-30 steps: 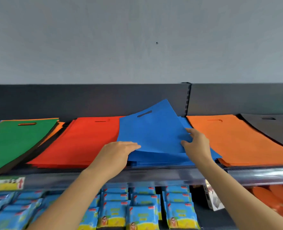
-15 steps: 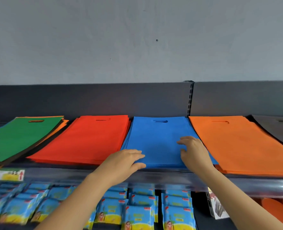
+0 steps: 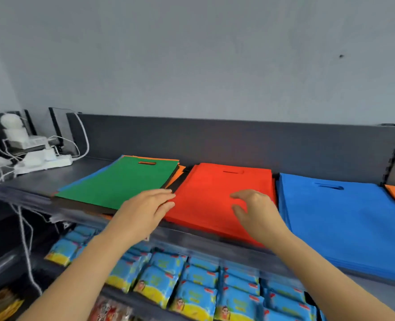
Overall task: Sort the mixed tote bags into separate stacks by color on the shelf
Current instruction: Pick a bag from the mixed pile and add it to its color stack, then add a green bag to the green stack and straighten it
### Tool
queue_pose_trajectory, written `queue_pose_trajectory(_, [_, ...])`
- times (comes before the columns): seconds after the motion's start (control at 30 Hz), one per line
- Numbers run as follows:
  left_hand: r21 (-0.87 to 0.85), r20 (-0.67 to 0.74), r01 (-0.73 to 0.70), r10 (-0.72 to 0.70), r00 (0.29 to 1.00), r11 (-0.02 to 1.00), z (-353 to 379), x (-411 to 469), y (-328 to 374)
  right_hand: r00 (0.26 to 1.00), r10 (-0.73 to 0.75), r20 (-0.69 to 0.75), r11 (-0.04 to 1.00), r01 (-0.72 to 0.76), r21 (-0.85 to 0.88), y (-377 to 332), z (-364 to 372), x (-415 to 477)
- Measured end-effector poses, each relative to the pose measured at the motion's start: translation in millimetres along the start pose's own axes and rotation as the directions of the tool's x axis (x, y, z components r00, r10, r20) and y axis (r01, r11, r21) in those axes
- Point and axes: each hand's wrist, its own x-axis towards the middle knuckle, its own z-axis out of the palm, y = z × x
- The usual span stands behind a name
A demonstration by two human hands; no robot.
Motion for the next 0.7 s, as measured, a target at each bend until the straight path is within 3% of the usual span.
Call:
queue_pose_trajectory(0.2, [0.072,-0.009,0.08,-0.08,0.997,0.994,-33,-11,-128,0.987,-0.1,0.125,0.995,0.098,0.028,-107,76,57])
queue_pose_trajectory(0.47, [0.077,0.12,0.108,-0.117,0.986,0.991,-38,-16,-221,0.881,-0.01,0.473,1.0,0.014,-0.005,-171,142,98])
queue_pose_trajectory(0.7, [0.04,0.29,0.133,-0.139,0.947,0.99,-30,-10,-248,0.949,0.134,0.285,0.991,-0.135,-0.017,-170,156,109])
